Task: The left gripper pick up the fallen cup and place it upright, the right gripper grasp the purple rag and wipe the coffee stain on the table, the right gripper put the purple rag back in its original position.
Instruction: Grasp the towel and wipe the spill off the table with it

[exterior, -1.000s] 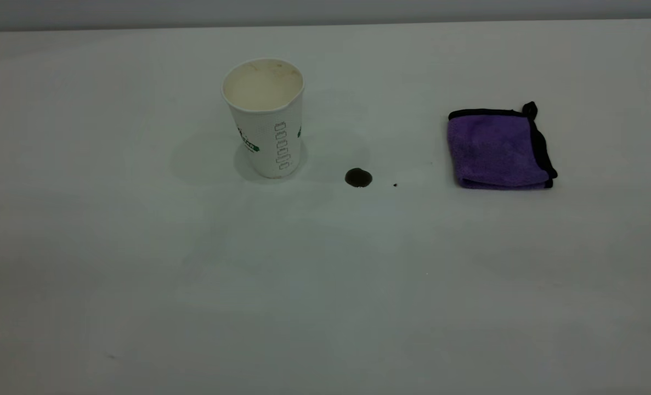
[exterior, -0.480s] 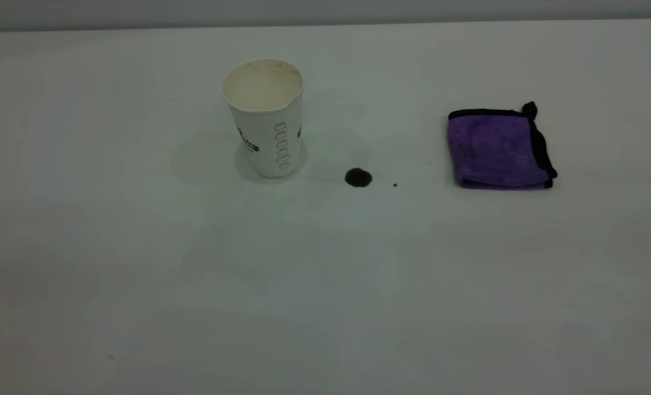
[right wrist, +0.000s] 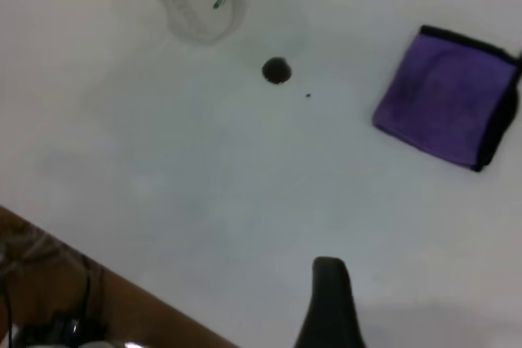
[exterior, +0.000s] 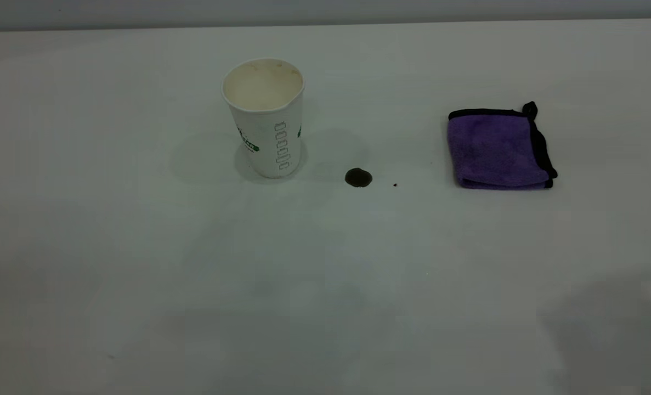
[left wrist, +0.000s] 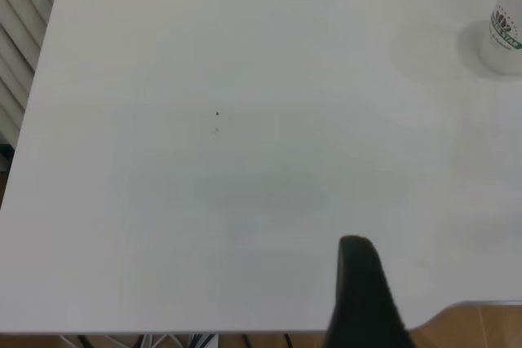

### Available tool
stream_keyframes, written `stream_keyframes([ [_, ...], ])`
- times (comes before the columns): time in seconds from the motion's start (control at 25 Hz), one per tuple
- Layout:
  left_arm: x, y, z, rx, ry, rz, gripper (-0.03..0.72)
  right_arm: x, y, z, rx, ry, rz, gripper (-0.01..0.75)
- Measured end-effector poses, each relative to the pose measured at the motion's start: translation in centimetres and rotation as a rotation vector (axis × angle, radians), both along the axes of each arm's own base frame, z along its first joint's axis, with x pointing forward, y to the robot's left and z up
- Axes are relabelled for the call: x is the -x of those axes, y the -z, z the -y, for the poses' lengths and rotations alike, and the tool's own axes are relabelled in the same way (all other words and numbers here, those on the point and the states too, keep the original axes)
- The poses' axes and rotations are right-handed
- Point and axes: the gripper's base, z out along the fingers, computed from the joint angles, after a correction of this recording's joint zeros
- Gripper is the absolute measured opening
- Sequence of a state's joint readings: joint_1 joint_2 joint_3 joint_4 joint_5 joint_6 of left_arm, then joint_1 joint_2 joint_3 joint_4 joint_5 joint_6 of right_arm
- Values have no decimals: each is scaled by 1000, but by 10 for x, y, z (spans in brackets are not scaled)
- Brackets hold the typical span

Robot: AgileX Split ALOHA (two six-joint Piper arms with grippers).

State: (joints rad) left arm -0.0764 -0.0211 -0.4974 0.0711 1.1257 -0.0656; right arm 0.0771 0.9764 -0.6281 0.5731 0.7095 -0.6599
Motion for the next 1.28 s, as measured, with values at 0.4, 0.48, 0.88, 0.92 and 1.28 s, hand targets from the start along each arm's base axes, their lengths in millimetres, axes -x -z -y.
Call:
stream_keyframes([
  [0.4, 0, 0, 0, 0, 0, 0, 515, -105, 76, -19, 114, -56, -168, 606],
  [0.48, 0, 0, 0, 0, 0, 0, 515, -118, 92, -23, 134, -49, -177, 602],
  [0.88, 0, 0, 0, 0, 0, -1, 515, -190, 180, -32, 130, 78, -327, 593],
  [0.92, 0, 0, 0, 0, 0, -1, 515, -197, 186, -33, 127, 95, -338, 593],
  [1.28, 0, 0, 0, 0, 0, -1, 515, -239, 231, -37, 159, 153, -448, 592],
])
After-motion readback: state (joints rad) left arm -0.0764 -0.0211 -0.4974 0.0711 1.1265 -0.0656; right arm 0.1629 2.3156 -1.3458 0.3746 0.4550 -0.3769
